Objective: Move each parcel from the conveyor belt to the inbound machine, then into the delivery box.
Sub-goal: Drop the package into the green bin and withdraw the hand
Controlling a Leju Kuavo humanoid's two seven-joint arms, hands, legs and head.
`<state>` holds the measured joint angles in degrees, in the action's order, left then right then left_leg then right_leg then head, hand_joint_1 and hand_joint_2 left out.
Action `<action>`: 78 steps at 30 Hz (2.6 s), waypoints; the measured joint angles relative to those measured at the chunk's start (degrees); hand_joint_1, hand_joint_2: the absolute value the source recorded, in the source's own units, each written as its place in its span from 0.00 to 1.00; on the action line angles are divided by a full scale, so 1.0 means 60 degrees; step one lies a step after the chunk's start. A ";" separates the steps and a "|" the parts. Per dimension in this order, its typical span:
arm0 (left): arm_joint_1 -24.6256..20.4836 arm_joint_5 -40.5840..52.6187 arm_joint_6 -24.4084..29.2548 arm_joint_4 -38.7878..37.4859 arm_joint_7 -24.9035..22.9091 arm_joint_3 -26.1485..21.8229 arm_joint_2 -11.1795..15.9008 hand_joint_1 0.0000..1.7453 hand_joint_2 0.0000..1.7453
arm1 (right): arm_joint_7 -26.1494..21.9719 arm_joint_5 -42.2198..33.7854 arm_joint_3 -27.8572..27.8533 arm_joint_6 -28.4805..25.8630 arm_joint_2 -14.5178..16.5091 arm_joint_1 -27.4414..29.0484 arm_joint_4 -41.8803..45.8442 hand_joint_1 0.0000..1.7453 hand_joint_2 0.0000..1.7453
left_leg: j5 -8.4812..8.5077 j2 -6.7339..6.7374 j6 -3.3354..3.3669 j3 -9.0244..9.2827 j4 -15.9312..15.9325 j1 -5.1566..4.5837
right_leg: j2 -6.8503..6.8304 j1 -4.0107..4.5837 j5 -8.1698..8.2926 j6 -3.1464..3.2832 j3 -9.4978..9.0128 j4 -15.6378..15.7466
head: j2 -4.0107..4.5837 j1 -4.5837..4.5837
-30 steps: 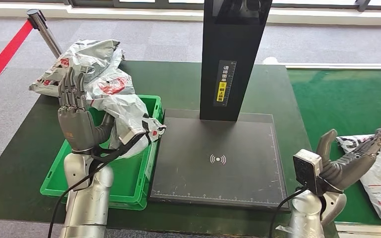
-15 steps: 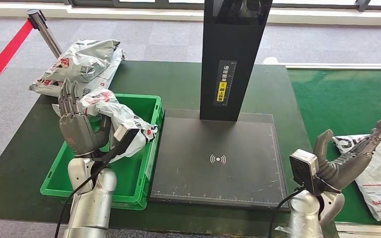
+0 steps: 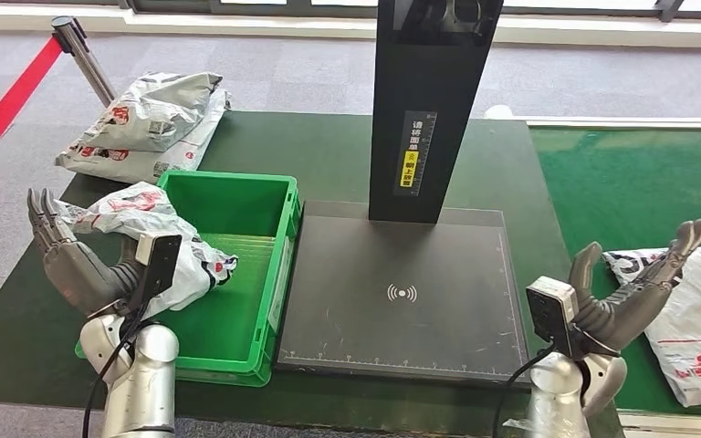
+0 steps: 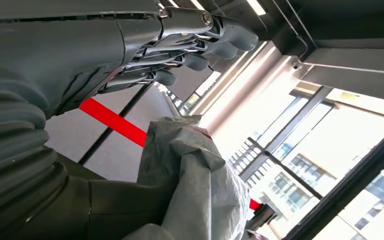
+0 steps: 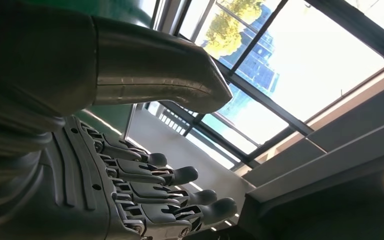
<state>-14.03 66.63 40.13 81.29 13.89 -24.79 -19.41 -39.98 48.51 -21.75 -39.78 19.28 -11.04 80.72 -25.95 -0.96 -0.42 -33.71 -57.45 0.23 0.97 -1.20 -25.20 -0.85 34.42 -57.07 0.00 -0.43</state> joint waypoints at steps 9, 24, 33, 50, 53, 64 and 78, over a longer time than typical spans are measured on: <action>0.0086 0.1415 0.0000 -0.0273 -0.2106 0.0451 0.0021 0.00 1.00 | 0.0175 -0.0035 -0.0106 -0.0007 -0.0004 0.0079 0.0042 0.00 1.00 | -0.0001 0.0005 0.0000 0.0001 0.0000 0.0001 | 0.0005 0.0001 0.0000 0.0000 0.0005 0.0000 | 0.0000 -0.0001; 0.0412 0.3303 -0.0422 -0.0889 -0.3034 0.2290 0.0203 0.00 1.00 | 0.0296 -0.0276 -0.0268 -0.0015 -0.0038 0.0399 0.0482 0.00 1.00 | -0.0007 0.0009 0.0001 0.0003 -0.0002 -0.0003 | 0.0005 -0.0003 -0.0002 -0.0005 0.0003 0.0005 | 0.0000 -0.0001; 0.0840 0.3313 -0.0760 -0.1054 -0.4319 0.3961 0.0590 0.00 1.00 | 0.0302 -0.0301 -0.0274 -0.0015 -0.0078 0.0670 0.0689 0.00 1.00 | -0.0010 0.0009 -0.0002 0.0010 0.0003 -0.0004 | 0.0001 -0.0002 -0.0009 -0.0001 -0.0002 0.0003 | 0.0000 0.0000; 0.1909 0.2784 -0.0019 0.1512 -0.2440 0.4022 0.0670 0.00 1.00 | 0.0249 -0.0303 -0.0464 -0.0015 -0.0080 0.0711 0.0741 0.00 1.00 | -0.0015 0.0016 -0.0005 0.0003 0.0002 -0.0002 | 0.0009 -0.0001 -0.0011 0.0002 0.0003 0.0001 | 0.0000 0.0000; 0.2073 0.2206 0.0007 0.2623 -0.1526 0.3499 0.0416 0.00 1.00 | 0.0237 -0.0297 -0.0528 -0.0015 -0.0080 0.0717 0.0739 0.00 1.00 | -0.0024 0.0015 -0.0007 0.0005 0.0003 -0.0002 | 0.0008 -0.0001 -0.0016 0.0005 0.0002 0.0001 | 0.0000 -0.0001; 0.2490 0.0132 0.0006 0.4852 0.0077 0.2213 0.0329 0.00 1.00 | -0.0003 -0.0876 -0.0778 -0.0015 -0.0087 0.0748 0.0836 0.00 1.00 | -0.0024 0.0018 -0.0014 0.0011 0.0004 0.0009 | 0.0006 0.0009 -0.0022 0.0015 -0.0002 -0.0001 | 0.0000 -0.0001; 0.2470 -1.0037 -0.3171 0.3687 0.4318 0.3787 0.0402 0.00 1.00 | -0.0011 0.1282 -0.2898 -0.0015 -0.0074 -0.0064 0.1098 0.00 1.00 | -0.0025 0.0004 -0.0010 0.0013 0.0001 -0.0002 | -0.0006 -0.0001 -0.0012 0.0006 -0.0009 0.0004 | 0.0000 -0.0001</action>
<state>0.79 6.41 21.10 103.41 39.80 -2.07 -17.00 -40.04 56.21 -39.13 -39.87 18.84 -11.42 87.31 -26.10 -0.93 -0.48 -33.63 -57.45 0.22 0.93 -1.20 -25.27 -0.82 34.37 -57.05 0.00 -0.44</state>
